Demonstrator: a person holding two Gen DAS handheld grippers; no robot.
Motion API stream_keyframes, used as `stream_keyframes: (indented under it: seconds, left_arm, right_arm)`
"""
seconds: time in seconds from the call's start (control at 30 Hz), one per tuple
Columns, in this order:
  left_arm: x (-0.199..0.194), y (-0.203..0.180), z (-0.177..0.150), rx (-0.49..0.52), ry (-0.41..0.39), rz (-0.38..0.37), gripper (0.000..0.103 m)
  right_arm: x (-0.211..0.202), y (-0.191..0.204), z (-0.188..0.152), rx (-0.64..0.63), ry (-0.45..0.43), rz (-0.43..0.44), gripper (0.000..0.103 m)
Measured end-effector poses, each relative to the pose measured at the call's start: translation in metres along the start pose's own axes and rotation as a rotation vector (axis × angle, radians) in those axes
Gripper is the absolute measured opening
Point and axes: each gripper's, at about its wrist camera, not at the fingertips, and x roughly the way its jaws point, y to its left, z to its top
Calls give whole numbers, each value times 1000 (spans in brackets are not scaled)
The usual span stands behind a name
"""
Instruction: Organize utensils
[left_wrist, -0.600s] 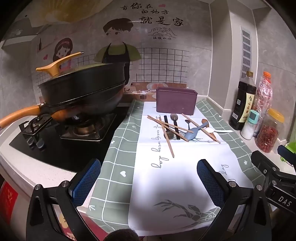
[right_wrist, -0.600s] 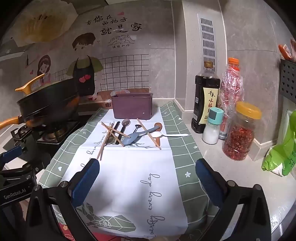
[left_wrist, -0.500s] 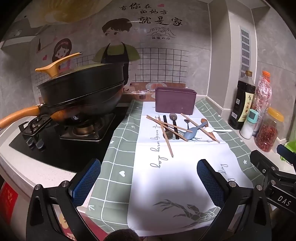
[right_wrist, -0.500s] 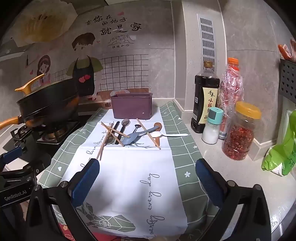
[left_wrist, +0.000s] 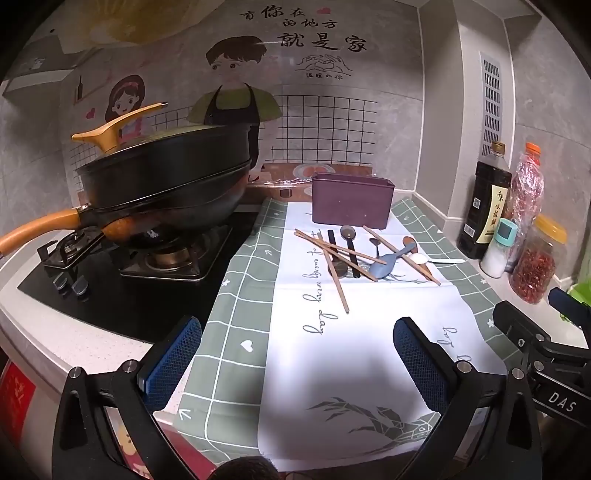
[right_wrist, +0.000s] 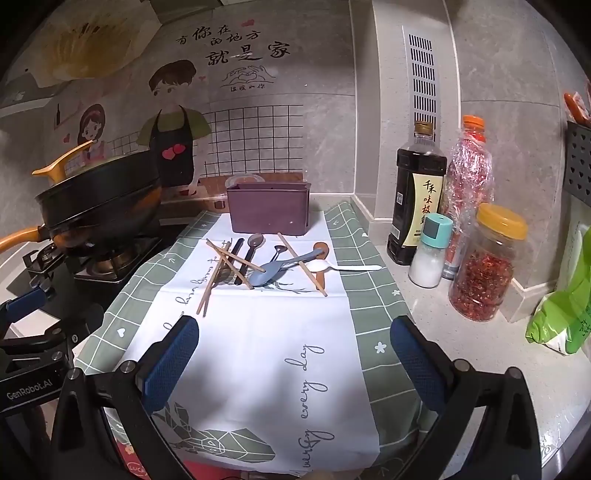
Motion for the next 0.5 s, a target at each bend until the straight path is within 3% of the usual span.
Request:
stream_keyframes:
  seconds: [0.5]
  left_arm:
    - [0, 9, -1, -11, 5, -6, 103]
  right_arm:
    - [3, 5, 0, -4, 6, -1, 103]
